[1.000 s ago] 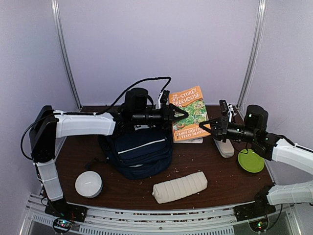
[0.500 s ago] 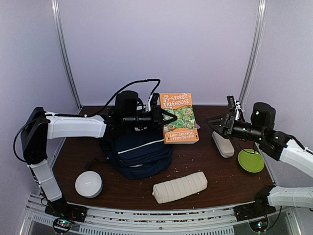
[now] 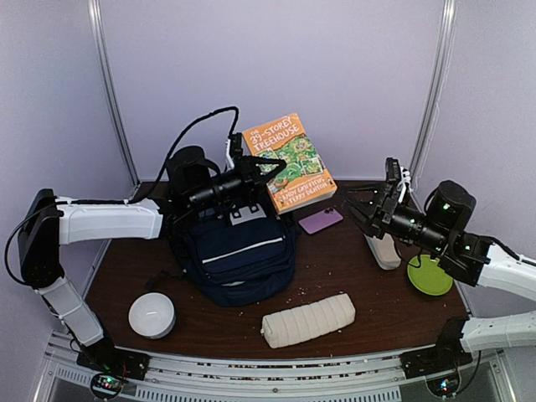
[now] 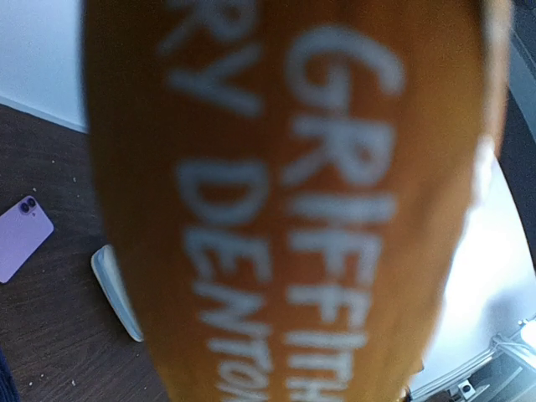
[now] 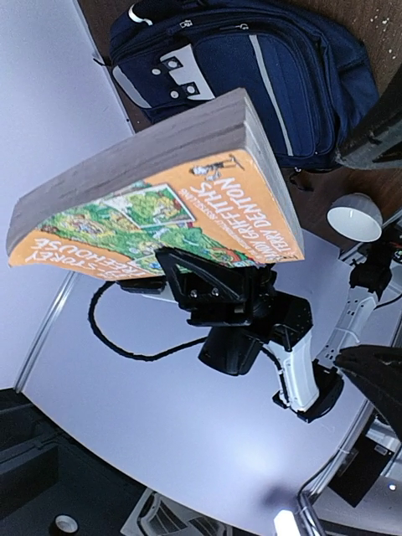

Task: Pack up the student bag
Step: Pick up the book from the center of the board.

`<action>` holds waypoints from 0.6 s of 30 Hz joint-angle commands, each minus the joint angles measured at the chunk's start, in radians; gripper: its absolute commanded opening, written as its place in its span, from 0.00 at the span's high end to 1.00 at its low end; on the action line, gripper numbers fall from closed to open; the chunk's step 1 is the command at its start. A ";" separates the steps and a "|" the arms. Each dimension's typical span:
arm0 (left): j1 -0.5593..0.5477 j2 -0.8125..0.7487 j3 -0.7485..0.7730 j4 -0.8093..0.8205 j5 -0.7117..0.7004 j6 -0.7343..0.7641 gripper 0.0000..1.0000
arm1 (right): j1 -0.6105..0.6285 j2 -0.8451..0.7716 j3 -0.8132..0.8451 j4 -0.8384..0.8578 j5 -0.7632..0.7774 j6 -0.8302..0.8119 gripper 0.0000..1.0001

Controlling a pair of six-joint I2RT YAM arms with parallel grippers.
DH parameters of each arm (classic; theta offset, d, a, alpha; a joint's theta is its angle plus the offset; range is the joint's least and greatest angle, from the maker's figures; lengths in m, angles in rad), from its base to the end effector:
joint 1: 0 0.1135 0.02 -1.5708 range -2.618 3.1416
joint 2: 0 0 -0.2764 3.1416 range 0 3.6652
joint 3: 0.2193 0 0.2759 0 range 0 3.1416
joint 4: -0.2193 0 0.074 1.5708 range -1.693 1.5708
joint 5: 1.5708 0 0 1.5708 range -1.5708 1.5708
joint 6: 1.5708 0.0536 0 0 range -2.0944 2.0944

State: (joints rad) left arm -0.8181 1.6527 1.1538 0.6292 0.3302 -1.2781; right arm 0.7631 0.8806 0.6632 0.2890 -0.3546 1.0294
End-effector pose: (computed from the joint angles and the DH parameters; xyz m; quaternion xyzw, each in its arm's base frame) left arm 0.2823 -0.3268 0.3290 -0.0280 0.6616 -0.6965 0.2762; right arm 0.1634 0.1820 0.3361 -0.0389 0.6819 0.6377 0.3561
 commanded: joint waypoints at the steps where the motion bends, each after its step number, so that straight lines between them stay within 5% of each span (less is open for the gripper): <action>1: -0.022 -0.049 -0.014 0.282 -0.090 -0.068 1.00 | 0.006 0.038 0.005 0.125 0.092 0.112 0.28; 11: -0.063 -0.118 -0.031 0.144 -0.218 -0.058 1.00 | 0.007 0.200 0.007 0.362 0.016 0.258 0.28; 18: -0.068 -0.110 -0.039 0.154 -0.207 -0.086 1.00 | 0.010 0.258 0.057 0.349 0.001 0.246 0.28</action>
State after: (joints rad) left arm -0.8806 1.5726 1.1168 0.6762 0.1429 -1.3529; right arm 0.7681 1.1194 0.6731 0.5659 -0.3321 1.2606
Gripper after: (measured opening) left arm 0.206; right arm 0.718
